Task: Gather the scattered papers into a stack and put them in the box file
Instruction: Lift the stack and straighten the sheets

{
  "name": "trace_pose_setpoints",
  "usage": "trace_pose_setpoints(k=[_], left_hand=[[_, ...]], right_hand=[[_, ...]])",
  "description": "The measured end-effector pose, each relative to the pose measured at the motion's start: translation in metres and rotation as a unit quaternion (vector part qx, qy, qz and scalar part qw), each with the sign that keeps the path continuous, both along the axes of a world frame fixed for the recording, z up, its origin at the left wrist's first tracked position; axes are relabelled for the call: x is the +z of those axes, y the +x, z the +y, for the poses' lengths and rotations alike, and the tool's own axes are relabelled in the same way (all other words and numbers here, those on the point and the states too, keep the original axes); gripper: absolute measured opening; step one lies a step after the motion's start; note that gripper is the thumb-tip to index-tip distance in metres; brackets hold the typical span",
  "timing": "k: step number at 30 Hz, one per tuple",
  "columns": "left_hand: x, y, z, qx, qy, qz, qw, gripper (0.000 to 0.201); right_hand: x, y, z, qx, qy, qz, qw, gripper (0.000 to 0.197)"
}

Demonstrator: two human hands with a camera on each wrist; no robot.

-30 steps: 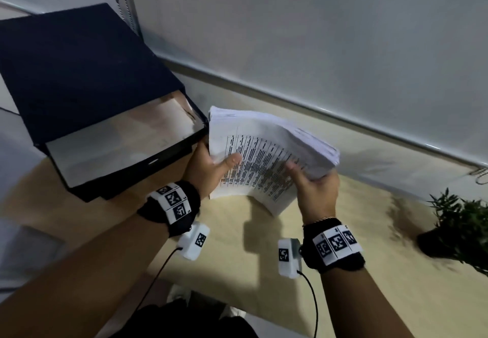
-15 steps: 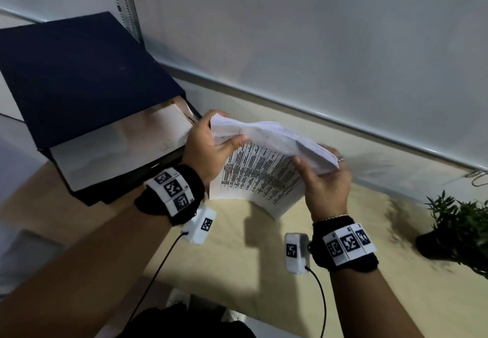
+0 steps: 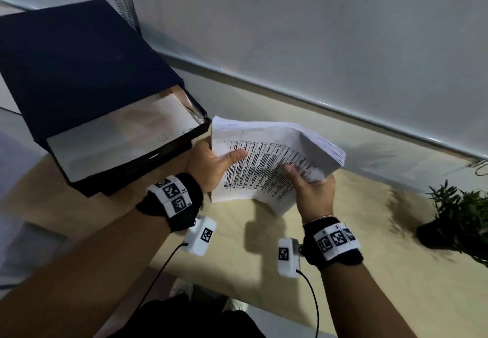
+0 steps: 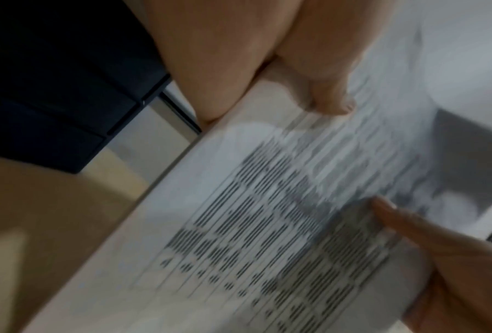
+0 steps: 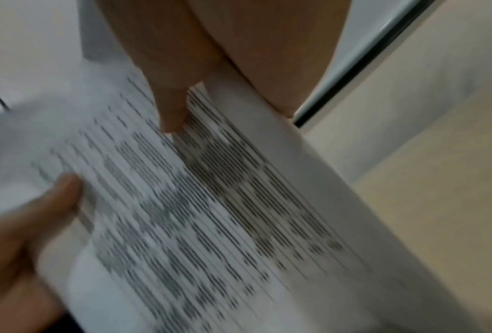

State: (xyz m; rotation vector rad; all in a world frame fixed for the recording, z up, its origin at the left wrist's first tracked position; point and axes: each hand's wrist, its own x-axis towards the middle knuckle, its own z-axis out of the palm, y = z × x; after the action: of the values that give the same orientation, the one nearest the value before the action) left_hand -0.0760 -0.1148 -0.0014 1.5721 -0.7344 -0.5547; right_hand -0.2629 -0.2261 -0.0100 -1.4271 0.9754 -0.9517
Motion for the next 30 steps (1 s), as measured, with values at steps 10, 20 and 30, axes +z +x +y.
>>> trace_pose_setpoints(k=[10, 20, 30], left_hand=[[0.071, 0.006, -0.011, 0.037, -0.049, -0.332, 0.941, 0.084], [0.058, 0.017, -0.011, -0.025, 0.039, -0.229, 0.972, 0.020], [0.002, -0.001, -0.001, 0.106, 0.021, -0.086, 0.990, 0.011]], right_hand=[[0.028, -0.020, -0.026, 0.023, -0.348, 0.300, 0.888, 0.036], [0.036, -0.067, -0.056, 0.005, -0.287, 0.477, 0.831, 0.032], [-0.001, -0.057, -0.045, -0.110, 0.001, -0.013, 0.994, 0.008]])
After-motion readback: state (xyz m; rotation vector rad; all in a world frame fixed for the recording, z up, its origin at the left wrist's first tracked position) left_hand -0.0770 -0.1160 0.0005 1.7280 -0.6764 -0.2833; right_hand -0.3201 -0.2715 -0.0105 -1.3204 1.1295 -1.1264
